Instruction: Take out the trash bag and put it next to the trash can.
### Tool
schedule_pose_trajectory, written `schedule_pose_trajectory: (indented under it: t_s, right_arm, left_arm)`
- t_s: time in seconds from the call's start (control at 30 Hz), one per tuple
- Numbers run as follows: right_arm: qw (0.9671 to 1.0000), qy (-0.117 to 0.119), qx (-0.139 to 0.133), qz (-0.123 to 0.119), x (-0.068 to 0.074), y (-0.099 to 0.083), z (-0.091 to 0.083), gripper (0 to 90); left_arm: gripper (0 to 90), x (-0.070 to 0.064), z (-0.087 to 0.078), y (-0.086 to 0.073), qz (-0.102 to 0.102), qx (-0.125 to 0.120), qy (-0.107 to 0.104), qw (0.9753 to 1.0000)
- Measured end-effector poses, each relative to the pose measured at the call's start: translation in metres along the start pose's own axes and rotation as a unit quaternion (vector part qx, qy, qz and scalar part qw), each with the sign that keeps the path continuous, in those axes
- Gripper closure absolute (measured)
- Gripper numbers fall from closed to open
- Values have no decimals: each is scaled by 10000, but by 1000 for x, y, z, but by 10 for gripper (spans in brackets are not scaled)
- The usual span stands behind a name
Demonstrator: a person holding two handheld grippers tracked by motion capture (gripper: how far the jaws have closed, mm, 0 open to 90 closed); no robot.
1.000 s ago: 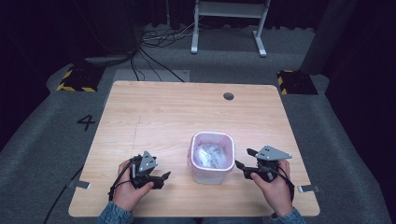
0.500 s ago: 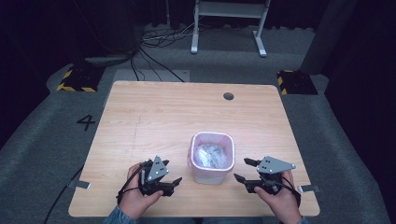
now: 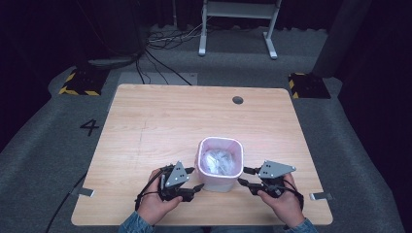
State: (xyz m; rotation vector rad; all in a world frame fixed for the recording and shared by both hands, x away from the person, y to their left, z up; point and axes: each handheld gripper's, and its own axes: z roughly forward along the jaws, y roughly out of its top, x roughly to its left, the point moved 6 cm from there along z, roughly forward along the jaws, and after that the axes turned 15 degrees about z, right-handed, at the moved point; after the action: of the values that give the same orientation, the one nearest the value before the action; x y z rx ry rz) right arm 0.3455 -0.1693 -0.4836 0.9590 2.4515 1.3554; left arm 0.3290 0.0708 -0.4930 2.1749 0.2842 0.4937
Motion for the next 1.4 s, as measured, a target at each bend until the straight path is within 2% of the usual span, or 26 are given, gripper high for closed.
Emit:
schedule_pose_trajectory:
  t_s: [0.07, 0.17, 0.23, 0.3, 0.47, 0.77, 0.87, 1.03, 1.07, 1.1, 1.13, 1.17, 1.2, 1.3, 1.33, 1.4]
  right_arm:
    - [9999, 98, -1, -53, 3, 0, -2, 705]
    - [9997, 217, -9, -62, 6, 0, -6, 820]
    - [9995, 289, -23, -121, 8, 0, -9, 875]
    - [9992, 353, -54, -160, 12, 1, -12, 900]
    - [9990, 375, -173, -180, 16, 4, -23, 900]
    - [9978, 315, -504, -293, 26, 16, -46, 900]
    - [9981, 336, -427, -283, 28, 18, -47, 900]
    - [9995, 14, -136, -284, 19, 7, -29, 516]
    - [9995, 14, -136, -284, 19, 7, -29, 516]
    - [9997, 44, -115, -212, 18, 6, -25, 455]
    - [9997, 44, -115, -212, 18, 6, -25, 455]
    - [9998, 35, -149, -123, 15, 4, -20, 385]
    - [9998, 112, -149, -16, 13, 4, -15, 360]
    - [9995, 261, -181, -3, 13, 6, -10, 367]
    - [9994, 298, -179, -1, 13, 6, -8, 396]
    - [9989, 456, -111, -45, 15, 7, -7, 538]
  left_arm:
    - [526, -3, 0, 2, 86, 64, -138, 9998]
    - [729, -5, -4, 5, 62, 32, -221, 9997]
    - [820, -6, -8, 7, 6, -81, -296, 9995]
    - [859, -7, -12, 9, 13, -122, -291, 9995]
    - [881, -11, -23, 17, 109, -230, -250, 9994]
    - [885, -11, -45, 35, 260, -490, -53, 9984]
    - [885, -11, -50, 40, 299, -560, 2, 9980]
    - [885, -10, -54, 46, 348, -624, 73, 9974]
    - [885, -10, -54, 46, 348, -624, 73, 9974]
    - [885, -9, -55, 49, 345, -660, 84, 9972]
    - [885, -9, -55, 49, 345, -660, 84, 9972]
    - [885, -7, -56, 53, 373, -691, 118, 9968]
    - [885, -7, -57, 54, 368, -708, 121, 9967]
    - [885, -6, -56, 56, 369, -727, 124, 9966]
    - [884, -6, -56, 57, 376, -740, 119, 9965]
    - [884, -6, -56, 58, 369, -746, 126, 9965]
